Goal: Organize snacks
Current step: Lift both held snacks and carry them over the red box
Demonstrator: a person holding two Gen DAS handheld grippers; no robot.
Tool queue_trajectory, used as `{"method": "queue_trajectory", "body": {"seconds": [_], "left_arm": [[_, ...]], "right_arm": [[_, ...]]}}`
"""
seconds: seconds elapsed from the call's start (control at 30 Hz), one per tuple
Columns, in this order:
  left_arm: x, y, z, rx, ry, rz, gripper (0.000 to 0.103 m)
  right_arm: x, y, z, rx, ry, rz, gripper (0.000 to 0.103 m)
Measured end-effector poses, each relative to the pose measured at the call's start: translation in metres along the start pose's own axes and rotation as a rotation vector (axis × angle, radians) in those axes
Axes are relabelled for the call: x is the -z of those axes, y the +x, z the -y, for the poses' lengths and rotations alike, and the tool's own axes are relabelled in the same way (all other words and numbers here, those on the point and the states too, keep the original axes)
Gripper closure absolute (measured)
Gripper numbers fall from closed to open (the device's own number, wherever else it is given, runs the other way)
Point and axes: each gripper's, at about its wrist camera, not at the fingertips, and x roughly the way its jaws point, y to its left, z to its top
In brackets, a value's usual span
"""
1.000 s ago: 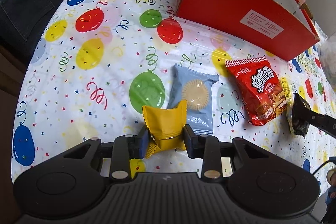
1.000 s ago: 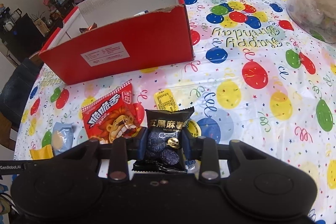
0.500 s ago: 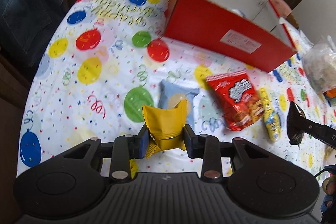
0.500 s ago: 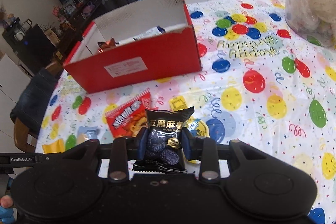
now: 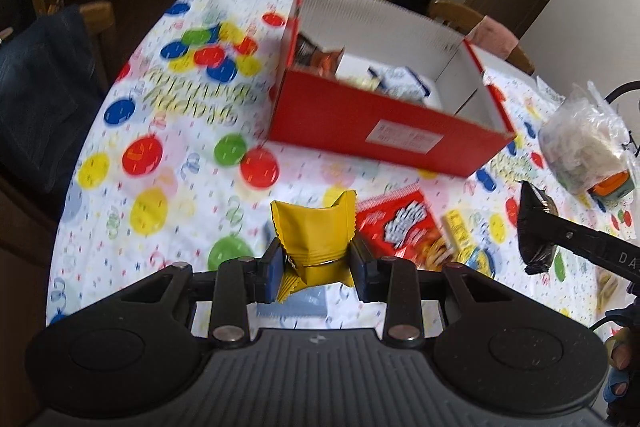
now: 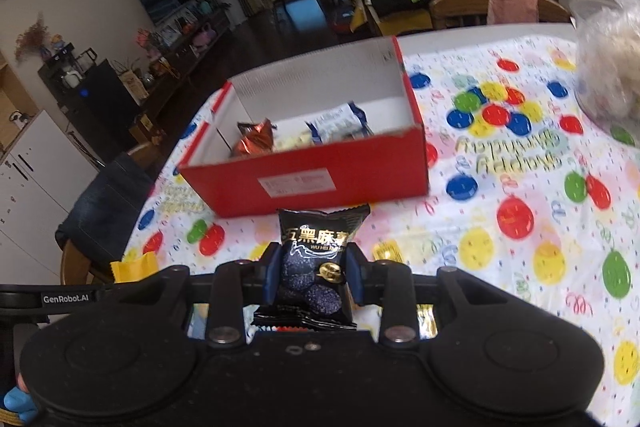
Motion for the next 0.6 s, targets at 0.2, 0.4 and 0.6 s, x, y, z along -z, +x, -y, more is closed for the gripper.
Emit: {"method": "queue_trajectory", "body": {"seconds": [0.2,0.4,0.6], "left_arm": [[-0.027,-0.008,0.015,0.011,0.03,0.053,0.069],[-0.058,-0.008,0.027,0.0,0.05,0.094,0.069],[-0.089,0.0,0.039,-0.018,0.067,0.118,0.069]], "right_arm": [[-0.025,-0.001,-0.004,-0.011,-0.027,0.044,0.071],[-0.055,0.003,-0.005,-0.011,-0.067,0.086,0.071],[-0.085,0.013,-0.007,-0.009,-0.111,0.11,0.071]]}}
